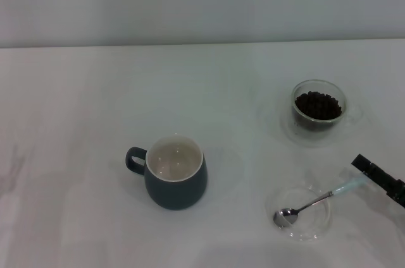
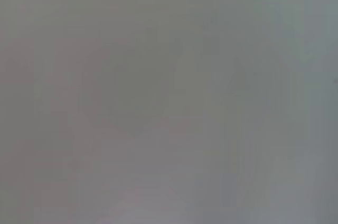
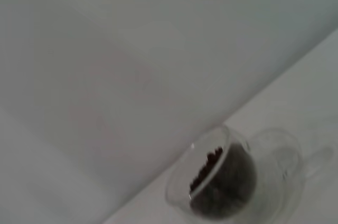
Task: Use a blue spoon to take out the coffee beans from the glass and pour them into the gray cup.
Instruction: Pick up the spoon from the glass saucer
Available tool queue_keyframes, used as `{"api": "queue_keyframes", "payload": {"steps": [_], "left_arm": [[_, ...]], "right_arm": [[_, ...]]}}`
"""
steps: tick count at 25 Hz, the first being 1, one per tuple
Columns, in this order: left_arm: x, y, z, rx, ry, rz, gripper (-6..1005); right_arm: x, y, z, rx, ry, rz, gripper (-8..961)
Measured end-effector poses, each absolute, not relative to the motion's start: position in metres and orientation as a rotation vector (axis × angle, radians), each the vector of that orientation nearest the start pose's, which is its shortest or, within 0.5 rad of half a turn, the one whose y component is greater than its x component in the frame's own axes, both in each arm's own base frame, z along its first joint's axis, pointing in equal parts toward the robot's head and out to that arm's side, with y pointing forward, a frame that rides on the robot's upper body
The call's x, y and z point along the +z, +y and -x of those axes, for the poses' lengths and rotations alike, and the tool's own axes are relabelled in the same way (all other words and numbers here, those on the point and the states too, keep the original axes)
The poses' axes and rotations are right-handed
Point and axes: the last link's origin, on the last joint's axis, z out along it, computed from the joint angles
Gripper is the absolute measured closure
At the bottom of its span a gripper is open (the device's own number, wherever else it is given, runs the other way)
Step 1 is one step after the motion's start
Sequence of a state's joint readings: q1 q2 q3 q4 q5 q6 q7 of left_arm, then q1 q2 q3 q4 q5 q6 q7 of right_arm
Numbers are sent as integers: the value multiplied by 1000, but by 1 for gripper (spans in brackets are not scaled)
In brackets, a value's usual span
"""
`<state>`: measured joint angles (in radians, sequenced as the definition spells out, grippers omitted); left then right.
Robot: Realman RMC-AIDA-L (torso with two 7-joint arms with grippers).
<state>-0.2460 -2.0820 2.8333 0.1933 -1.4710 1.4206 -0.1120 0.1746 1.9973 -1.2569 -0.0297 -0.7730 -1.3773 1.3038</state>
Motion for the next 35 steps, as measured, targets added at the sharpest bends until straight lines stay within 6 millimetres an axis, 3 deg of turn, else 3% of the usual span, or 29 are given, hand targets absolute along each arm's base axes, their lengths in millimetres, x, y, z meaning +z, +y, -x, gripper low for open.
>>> {"api": "queue_keyframes", "payload": {"steps": [18,34,35], "left_arm": [[-5,254,361,-716,-573,1411,122],[-5,251,363,-709,-579,1408,122],[-5,251,363,-709,-579,1408,122]], "right_arm": [[-31,200,-387,1094,1596,1719,102],[-32,202,-380,1123,1588,1760,758],[-32,202,-379,1131,1585,1763,765]]}}
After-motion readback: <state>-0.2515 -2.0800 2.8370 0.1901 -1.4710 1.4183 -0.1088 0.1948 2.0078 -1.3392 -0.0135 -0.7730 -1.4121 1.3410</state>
